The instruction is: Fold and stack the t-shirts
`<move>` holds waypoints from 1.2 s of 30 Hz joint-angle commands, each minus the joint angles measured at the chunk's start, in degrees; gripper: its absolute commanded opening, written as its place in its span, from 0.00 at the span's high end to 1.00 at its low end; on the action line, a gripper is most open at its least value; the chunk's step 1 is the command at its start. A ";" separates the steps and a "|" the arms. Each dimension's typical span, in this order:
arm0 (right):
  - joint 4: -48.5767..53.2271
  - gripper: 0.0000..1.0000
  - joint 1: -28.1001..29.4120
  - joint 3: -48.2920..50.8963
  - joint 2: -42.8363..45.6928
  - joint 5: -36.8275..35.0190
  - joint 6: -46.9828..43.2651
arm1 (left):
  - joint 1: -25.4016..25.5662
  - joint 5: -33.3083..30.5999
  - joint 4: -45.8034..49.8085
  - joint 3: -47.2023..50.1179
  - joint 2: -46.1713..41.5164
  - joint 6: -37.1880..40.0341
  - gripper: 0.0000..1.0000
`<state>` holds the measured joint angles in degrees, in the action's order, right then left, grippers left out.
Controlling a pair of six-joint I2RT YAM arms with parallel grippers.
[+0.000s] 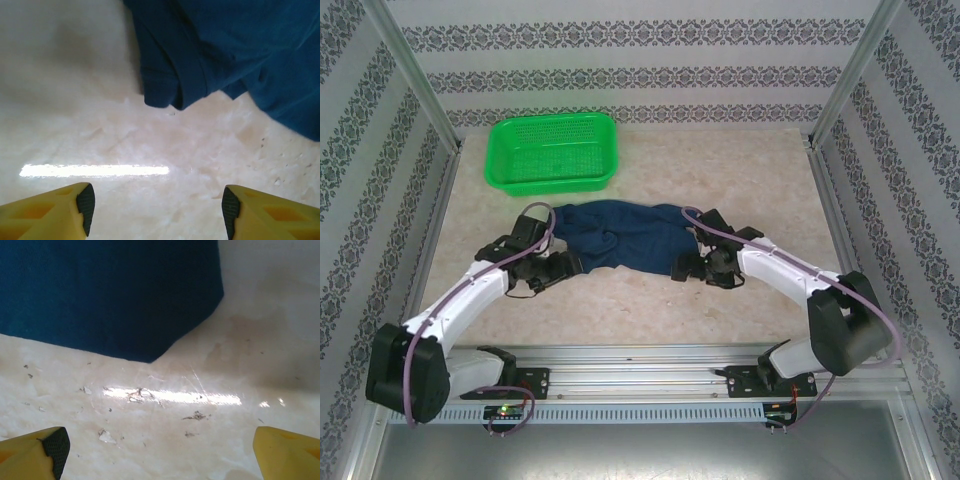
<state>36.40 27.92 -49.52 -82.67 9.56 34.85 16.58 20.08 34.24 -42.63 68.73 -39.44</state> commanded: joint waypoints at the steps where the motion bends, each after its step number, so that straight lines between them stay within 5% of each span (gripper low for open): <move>1: -2.02 0.05 0.55 -1.84 -0.53 1.26 1.11 | 1.09 0.83 -2.60 -0.56 1.82 0.55 0.32; 9: -4.94 0.04 0.87 0.37 -0.09 2.21 1.36 | 1.90 -6.18 -6.24 -4.98 9.81 0.40 0.33; 28: -8.91 0.02 10.97 6.98 23.58 -2.16 -0.09 | -5.02 -2.04 -23.70 -5.77 23.82 -6.47 0.52; 36: -9.03 0.02 11.64 8.78 25.70 -3.18 1.18 | -4.85 2.38 -30.01 -8.23 28.97 -7.15 0.74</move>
<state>26.74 38.81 -41.54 -57.58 8.12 35.09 11.88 19.75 8.54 -48.56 96.03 -46.48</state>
